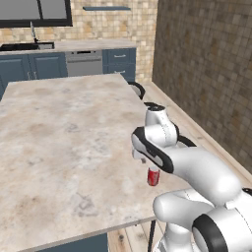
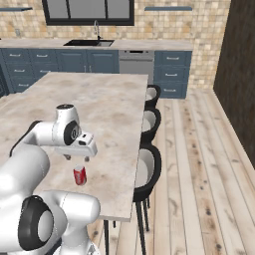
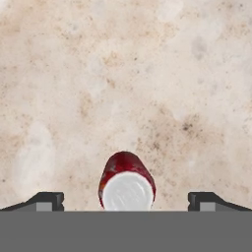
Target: Four empty soda cans are scattered around the kitchen. Gather all the cans and cluster them next to the stove for recycling.
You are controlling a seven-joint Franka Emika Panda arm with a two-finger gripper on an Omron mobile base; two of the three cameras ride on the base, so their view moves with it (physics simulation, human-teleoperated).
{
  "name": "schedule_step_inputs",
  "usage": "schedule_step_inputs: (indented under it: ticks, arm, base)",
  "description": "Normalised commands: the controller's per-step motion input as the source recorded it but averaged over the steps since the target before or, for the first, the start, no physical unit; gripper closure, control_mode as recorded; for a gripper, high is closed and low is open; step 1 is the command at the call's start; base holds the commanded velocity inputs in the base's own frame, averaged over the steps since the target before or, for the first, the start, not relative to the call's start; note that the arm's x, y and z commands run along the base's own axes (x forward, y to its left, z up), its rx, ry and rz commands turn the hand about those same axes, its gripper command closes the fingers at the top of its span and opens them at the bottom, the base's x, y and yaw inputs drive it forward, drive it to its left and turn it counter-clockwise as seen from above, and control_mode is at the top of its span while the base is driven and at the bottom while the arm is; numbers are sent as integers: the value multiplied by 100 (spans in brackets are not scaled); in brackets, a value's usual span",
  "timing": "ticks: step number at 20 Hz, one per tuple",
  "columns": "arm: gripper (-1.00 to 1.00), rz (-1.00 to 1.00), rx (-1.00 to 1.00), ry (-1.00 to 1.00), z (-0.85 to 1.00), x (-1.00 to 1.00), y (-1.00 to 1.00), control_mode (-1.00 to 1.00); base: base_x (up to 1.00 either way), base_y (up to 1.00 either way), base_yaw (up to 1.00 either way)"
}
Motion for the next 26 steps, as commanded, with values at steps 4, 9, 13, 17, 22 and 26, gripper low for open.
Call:
schedule_step_inputs:
  ticks: [4,9,13,17,22,26]
  arm:
    - [-100,0,2,0,-31,-2,0,-100]
    - [-100,0,0,0,-36,-11,0,-100]
    - [-100,0,1,0,-19,-34,0,-100]
    - [-100,0,0,-1,-5,10,0,-100]
    - [-100,0,0,0,0,35,-2,-100]
    - [-100,0,0,2,-1,0,0,-100]
  base:
    - [0,0,0]
    - [0,0,0]
    - [0,0,0]
    - [0,0,0]
    - [0,0,0]
    - [0,0,0]
